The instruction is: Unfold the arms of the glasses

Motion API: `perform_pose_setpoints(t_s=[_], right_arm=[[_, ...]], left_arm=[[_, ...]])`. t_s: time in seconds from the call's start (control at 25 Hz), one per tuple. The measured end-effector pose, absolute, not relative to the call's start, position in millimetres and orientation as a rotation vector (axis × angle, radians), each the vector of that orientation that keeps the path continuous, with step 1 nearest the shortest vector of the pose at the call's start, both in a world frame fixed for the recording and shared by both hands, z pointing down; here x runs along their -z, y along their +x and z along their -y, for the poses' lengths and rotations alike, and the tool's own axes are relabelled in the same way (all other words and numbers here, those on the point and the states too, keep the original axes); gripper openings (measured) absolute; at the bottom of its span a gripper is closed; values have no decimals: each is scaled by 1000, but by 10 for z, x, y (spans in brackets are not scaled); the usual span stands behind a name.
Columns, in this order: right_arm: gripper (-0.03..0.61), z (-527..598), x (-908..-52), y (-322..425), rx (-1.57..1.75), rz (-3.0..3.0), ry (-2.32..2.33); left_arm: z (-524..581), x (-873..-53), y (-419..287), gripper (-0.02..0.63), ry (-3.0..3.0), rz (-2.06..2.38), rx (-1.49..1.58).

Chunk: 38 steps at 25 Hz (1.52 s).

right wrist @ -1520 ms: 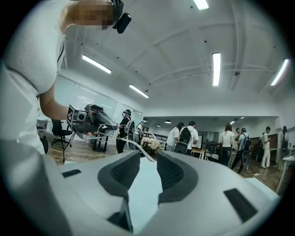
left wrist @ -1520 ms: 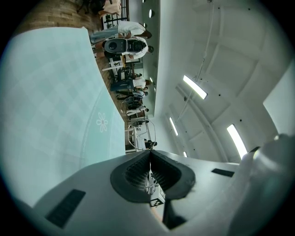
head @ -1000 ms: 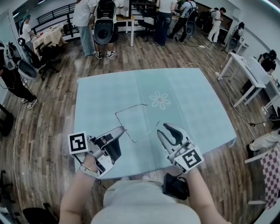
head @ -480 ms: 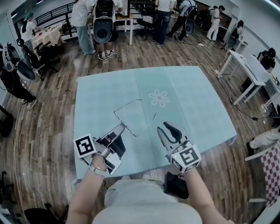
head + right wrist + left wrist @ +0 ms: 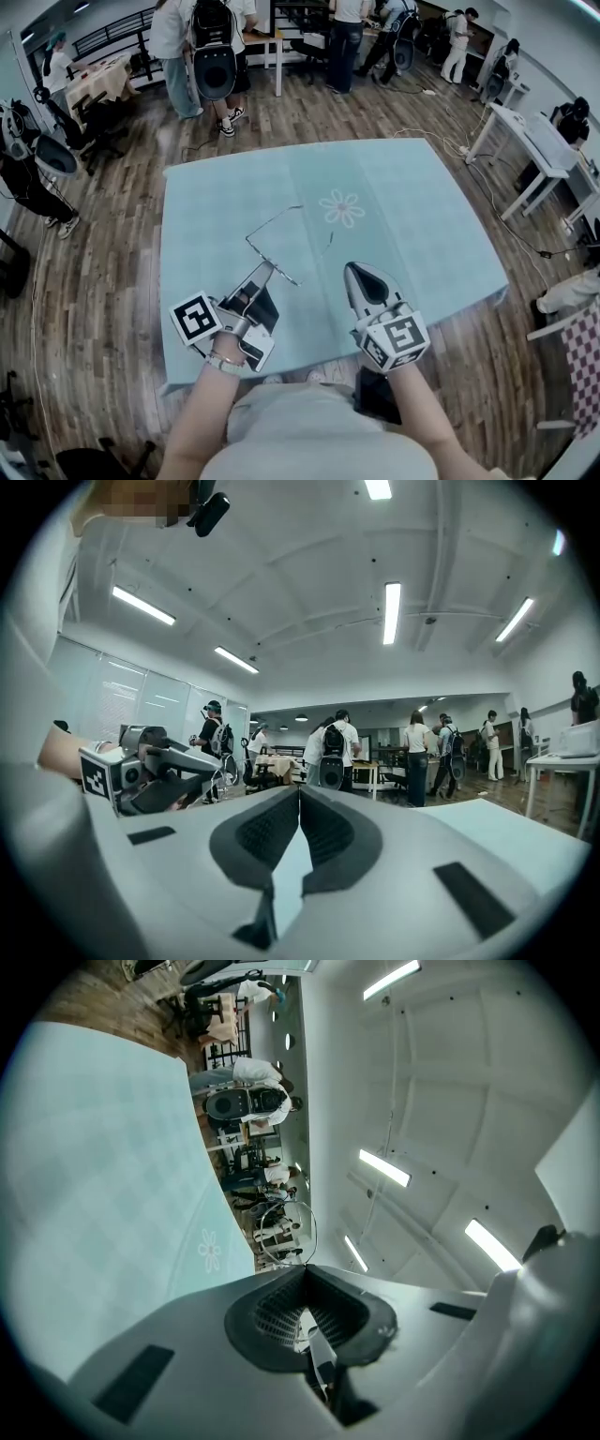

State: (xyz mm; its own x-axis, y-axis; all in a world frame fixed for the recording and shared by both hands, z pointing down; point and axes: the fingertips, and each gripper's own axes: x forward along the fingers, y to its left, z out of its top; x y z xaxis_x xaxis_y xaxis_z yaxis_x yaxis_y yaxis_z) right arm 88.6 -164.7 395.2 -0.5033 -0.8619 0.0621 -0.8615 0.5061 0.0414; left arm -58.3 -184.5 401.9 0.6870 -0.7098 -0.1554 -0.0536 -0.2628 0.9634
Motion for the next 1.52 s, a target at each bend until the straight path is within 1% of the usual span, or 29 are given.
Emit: perform_pose_setpoints(t_s=[0.8, 1.52], right_arm=[[6, 1599, -3896, 690, -174, 2624, 1598], [6, 1534, -3913, 613, -75, 2611, 1620]], left_arm=[[1891, -4055, -533, 11, 1746, 728, 878], [1816, -4059, -575, 11, 1649, 778, 1122]])
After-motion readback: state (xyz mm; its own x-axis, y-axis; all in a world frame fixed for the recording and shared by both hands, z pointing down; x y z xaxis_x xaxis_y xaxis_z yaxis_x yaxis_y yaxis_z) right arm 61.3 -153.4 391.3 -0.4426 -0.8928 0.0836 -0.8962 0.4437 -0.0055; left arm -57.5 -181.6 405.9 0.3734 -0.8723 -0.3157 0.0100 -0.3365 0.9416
